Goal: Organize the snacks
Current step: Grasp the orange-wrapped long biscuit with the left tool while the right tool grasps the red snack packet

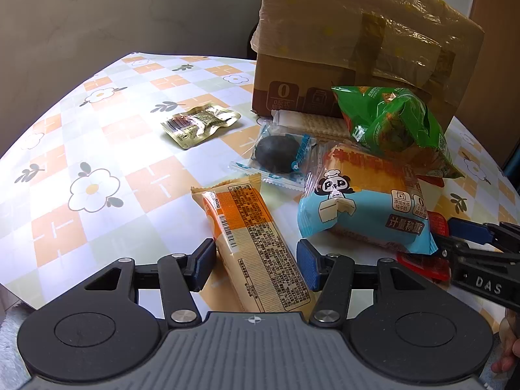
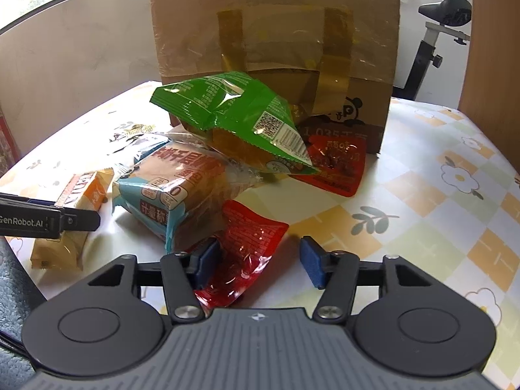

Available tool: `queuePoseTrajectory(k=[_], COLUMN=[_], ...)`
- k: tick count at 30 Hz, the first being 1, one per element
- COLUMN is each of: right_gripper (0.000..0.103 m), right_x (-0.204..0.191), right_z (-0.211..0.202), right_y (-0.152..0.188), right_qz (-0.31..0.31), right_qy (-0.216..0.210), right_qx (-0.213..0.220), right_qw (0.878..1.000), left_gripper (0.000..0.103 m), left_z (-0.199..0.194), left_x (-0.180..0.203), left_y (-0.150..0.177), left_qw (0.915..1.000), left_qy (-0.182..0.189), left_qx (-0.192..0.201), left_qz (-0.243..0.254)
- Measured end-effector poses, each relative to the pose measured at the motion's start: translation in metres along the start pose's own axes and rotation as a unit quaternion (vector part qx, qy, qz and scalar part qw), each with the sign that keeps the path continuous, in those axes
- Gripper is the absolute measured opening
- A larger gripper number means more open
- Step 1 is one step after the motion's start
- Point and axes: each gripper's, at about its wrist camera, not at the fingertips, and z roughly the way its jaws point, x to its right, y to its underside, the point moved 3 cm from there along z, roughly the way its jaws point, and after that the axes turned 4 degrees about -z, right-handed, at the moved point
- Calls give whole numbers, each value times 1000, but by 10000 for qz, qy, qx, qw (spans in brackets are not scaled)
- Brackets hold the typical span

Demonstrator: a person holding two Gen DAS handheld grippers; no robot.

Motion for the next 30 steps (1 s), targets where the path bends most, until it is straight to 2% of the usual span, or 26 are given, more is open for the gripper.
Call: queuePoseTrajectory(k=[9,18,23,27,30], right_gripper=[51,49,42,41,44], right_x=[-6,9,6,5,5], right_z=[9,5,6,7,11], right_y=[-4,-2,-2,-1,-5], right_qz=[-188,156,99,118,116], right_qy=[-35,-3,-112,-102,-121], right_qx=[170,194,249,299,287], right_qw=[9997,9997,9996,9994,9994], left_gripper=[58,57,41,40,40], left_z=[0,-1,-4,-5,-4], left_x=[0,1,2,3,5], left_y=[1,1,1,1,3], left_qw=[10000,10000,9998,9997,9998], left_qy=[-8,20,155,195,179], left_qx=[3,11,77,121,86], left_qz=[30,4,37,39,89])
